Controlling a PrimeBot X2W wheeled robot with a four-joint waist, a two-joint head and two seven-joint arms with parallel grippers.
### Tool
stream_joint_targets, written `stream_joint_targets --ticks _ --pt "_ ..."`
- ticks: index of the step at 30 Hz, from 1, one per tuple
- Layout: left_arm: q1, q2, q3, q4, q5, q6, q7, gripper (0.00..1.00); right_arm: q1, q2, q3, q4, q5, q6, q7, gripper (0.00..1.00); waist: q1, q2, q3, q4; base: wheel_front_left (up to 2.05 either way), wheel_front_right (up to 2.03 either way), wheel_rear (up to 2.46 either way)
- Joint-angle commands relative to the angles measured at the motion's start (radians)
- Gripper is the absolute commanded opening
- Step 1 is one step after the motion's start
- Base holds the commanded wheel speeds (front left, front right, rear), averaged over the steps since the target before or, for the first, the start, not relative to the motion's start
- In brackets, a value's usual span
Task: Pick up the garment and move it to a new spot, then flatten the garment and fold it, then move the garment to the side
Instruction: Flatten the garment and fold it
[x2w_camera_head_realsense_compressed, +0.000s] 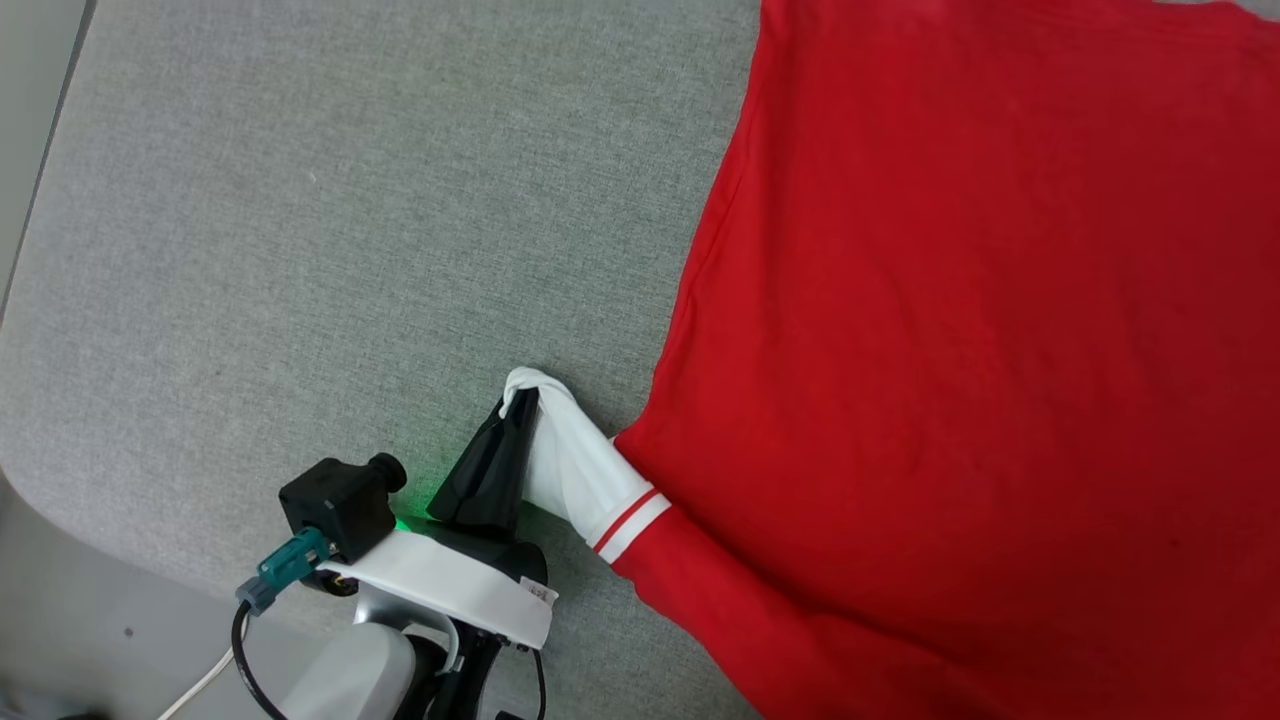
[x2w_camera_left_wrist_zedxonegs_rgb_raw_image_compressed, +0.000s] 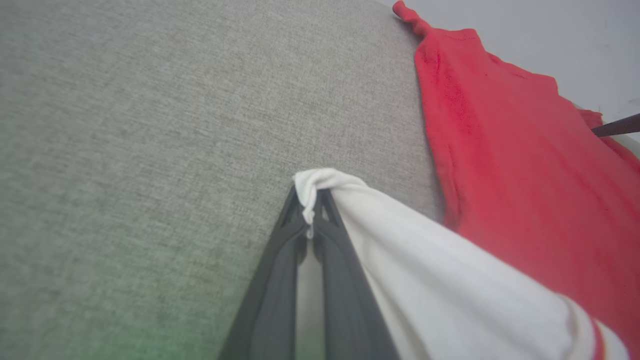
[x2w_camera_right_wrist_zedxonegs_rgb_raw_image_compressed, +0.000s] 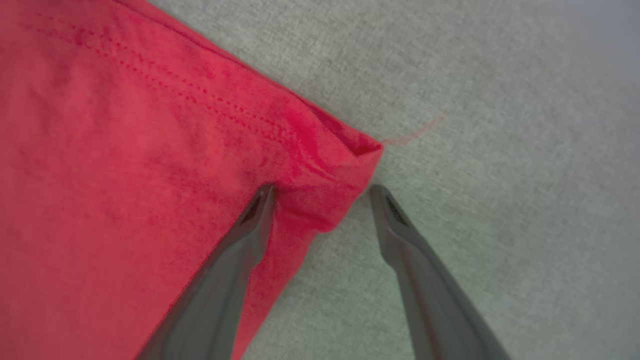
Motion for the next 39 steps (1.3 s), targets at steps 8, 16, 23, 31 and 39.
stream_joint_targets --ticks 8,16,23,31,39 --pt "-0.012 -0.033 0.039 0.030 0.041 -0.033 -0.002 0.00 0.106 -0.024 0.068 0.049 0.048 -0.001 0.000 0.00 -0.0001 0.0000 0.029 0.006 0.00 0.00 0.00" --pt "0.022 -0.034 0.076 0.041 0.059 -0.041 -0.002 0.00 0.039 -0.002 0.059 0.035 0.068 -0.001 -0.102 0.00 -0.0001 0.0000 -0.036 -0.042 0.00 0.00 0.00" --pt "0.080 -0.004 0.112 0.041 0.057 -0.020 -0.002 0.00 0.082 -0.024 0.103 0.002 0.123 -0.001 -0.246 0.00 -0.0001 0.0000 -0.155 -0.110 0.00 0.00 0.00" --pt "0.165 0.032 0.147 0.019 0.035 0.016 0.009 0.00 0.313 -0.104 0.114 -0.060 0.233 -0.001 -0.373 0.00 -0.0001 0.0000 -0.294 -0.182 0.00 0.00 0.00" --pt "0.256 0.063 0.171 0.001 0.014 0.049 0.023 0.00 0.644 -0.149 0.039 -0.100 0.312 -0.001 -0.462 0.00 -0.0001 0.0000 -0.403 -0.239 0.00 0.00 0.00"
